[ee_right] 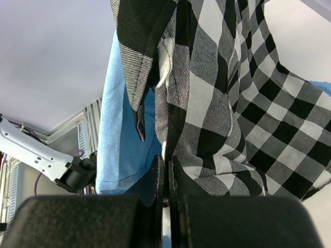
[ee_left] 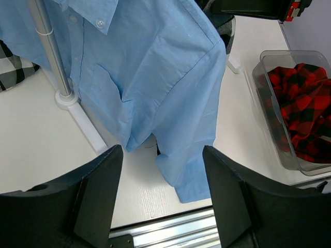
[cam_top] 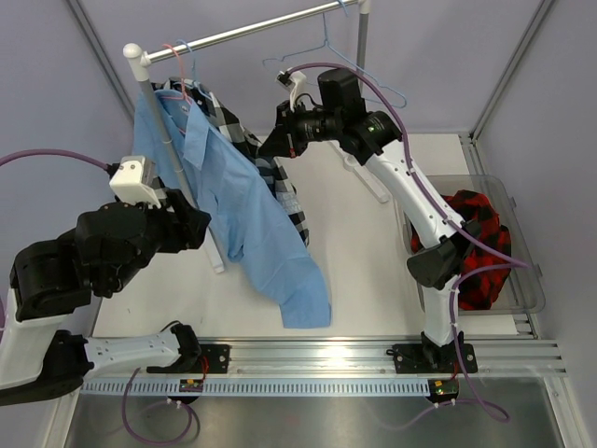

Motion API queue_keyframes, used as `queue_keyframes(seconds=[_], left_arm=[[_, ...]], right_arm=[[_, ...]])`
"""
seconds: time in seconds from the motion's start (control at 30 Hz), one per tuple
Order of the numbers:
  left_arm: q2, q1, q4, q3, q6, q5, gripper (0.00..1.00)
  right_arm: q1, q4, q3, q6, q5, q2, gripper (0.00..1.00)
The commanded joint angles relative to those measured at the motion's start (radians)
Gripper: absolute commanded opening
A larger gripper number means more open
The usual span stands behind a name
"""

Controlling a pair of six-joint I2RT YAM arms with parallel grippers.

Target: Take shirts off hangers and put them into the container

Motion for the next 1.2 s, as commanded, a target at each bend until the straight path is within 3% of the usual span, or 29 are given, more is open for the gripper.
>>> queue_keyframes(seconds=[0.0,0.4,1.17], left_arm=[[-0.018,0.000,0.059,-0.020,-0.003,0.007,0.68],[0.013,0.000,0.159,-0.058,0.062,0.085,0.68],[0.136,0.000,0.304,0.028,0.190,0.189,0.68]], right_arm=[[0.023,0.041,0.005,-0.069,-0.040,-0.049,0.00],[0.028,0.096,-0.111,-0.026,0.110,-0.261,0.00],[-0.027,0.126,-0.134,0.020,0.265,-0.360,0.00]])
